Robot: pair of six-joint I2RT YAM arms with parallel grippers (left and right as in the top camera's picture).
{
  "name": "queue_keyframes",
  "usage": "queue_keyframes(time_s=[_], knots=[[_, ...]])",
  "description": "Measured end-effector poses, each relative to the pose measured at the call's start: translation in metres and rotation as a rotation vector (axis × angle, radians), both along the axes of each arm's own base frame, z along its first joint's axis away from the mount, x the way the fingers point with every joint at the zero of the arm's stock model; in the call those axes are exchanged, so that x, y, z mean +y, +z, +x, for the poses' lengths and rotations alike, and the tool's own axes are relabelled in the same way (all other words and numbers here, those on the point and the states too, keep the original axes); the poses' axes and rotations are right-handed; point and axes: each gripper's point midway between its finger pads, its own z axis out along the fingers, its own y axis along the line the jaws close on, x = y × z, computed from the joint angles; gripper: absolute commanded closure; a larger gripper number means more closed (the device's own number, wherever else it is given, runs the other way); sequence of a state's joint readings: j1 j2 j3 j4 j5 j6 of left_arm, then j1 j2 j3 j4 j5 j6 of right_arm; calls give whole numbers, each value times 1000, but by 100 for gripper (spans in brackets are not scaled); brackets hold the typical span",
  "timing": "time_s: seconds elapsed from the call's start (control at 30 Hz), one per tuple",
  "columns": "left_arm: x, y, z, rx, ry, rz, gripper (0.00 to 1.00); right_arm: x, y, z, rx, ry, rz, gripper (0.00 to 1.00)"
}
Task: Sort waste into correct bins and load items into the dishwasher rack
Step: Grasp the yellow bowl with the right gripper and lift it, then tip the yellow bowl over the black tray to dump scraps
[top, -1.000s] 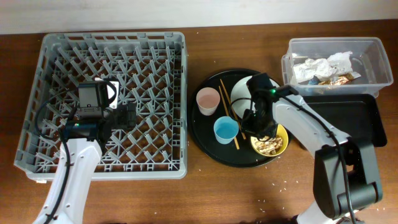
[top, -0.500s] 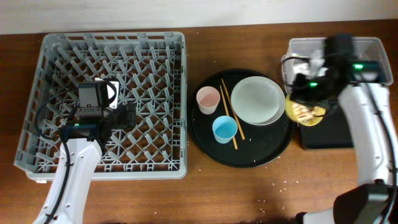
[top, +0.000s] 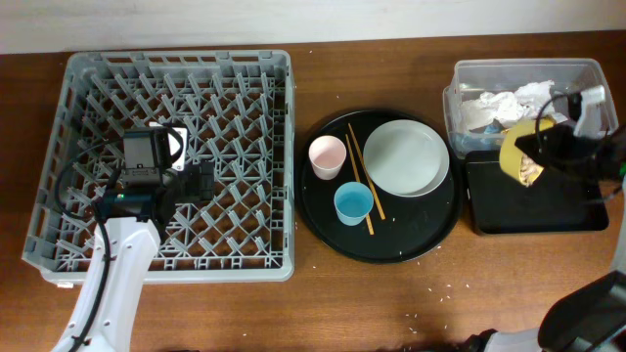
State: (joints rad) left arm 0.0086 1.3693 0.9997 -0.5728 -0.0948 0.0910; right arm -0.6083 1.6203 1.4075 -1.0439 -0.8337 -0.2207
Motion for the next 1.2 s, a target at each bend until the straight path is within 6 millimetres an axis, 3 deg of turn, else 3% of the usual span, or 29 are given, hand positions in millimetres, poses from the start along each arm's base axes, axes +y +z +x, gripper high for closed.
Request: queue_keyframes(time_s=[0.2, 0.37, 0.7, 0.9, 1.2], knots=[[0, 0, 0, 0, 0, 0, 1, -21, -40, -18, -94, -76, 165, 96], [0, 0, 0, 0, 0, 0, 1, -40, -54, -33, -201, -141, 247, 96], [0, 0, 0, 0, 0, -1, 1, -46, -35, -32, -428, -99, 417, 96], [0, 0, 0, 0, 0, 0, 1, -50, -25, -30, -352, -157, 583, 96], [0, 0, 0, 0, 0, 0, 1, -73, -23, -40, -179, -342, 828, 96]])
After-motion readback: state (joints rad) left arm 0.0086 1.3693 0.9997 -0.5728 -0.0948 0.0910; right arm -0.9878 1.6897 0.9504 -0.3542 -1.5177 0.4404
